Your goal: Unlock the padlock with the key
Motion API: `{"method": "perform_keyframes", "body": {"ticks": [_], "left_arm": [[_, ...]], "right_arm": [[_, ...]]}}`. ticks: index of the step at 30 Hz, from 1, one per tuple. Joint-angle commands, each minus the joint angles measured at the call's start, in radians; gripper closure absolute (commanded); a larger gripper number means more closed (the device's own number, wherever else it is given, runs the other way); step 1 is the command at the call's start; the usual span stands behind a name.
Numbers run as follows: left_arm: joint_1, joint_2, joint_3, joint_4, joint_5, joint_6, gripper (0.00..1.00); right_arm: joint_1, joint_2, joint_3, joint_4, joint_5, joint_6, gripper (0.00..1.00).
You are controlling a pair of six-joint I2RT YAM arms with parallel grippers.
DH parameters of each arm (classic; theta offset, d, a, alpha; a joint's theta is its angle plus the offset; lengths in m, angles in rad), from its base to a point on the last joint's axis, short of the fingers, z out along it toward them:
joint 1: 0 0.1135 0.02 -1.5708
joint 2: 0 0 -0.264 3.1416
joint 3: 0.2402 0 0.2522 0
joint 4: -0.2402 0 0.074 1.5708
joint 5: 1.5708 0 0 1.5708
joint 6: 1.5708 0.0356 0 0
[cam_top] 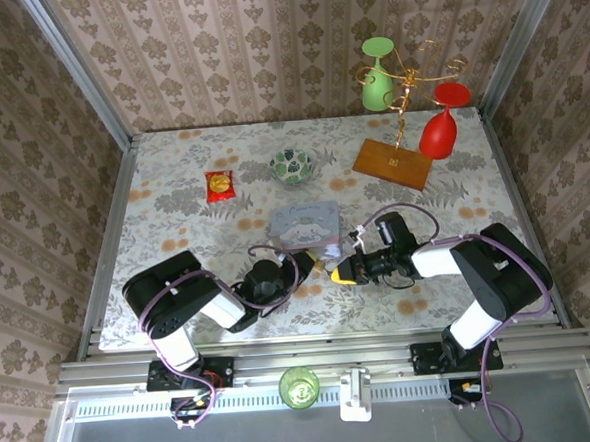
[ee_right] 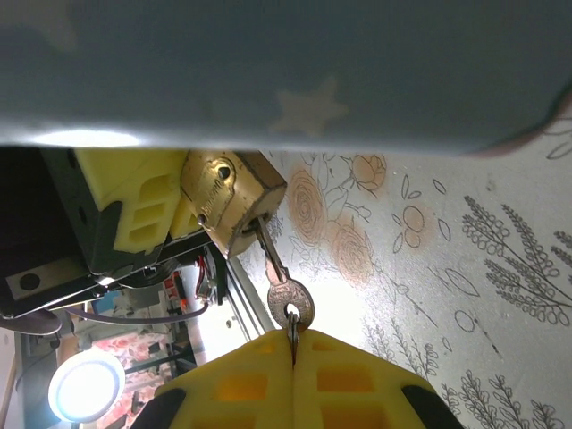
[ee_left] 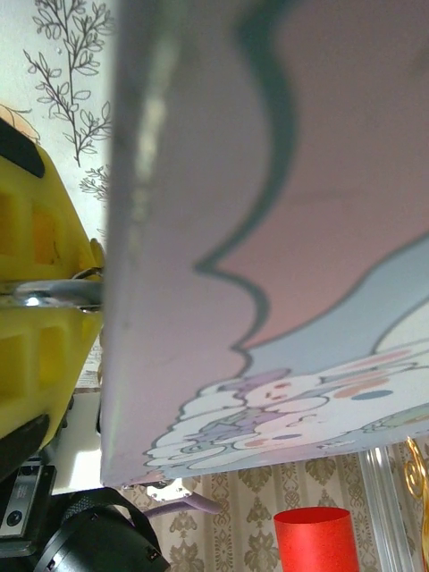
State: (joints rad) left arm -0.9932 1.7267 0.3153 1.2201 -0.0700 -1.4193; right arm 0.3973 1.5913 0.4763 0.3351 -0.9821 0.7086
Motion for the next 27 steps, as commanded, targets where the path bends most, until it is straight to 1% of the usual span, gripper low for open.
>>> {"method": "perform_keyframes", "body": {"ticks": [1,7,13,19,27], "left_arm": [[-0.007,-0.006,0.034,0.081,0.033,-0.011,1.00],[-0.029,0.016,0.057,0.082,0.036,-0.021,1.00],[-0.041,0.011,0.031,0.082,0.025,-0.019,1.00],[-0.051,0.014,0.028,0.082,0.022,-0.019,1.00],[-0.061,0.028,0.048,0.081,0.021,-0.008,1.00]], "right_arm": [[-0.002,-0.014,0.015,-0.008,-0.038,-0.014,1.00],[-0.006,-0.012,0.021,-0.001,-0.012,0.000,1.00],[-0.036,-0.019,0.009,0.008,-0.011,0.013,1.00],[-0.055,-0.039,0.027,-0.113,0.016,-0.056,1.00],[-0.049,-0.039,0.033,-0.066,0.008,-0.013,1.00]]}}
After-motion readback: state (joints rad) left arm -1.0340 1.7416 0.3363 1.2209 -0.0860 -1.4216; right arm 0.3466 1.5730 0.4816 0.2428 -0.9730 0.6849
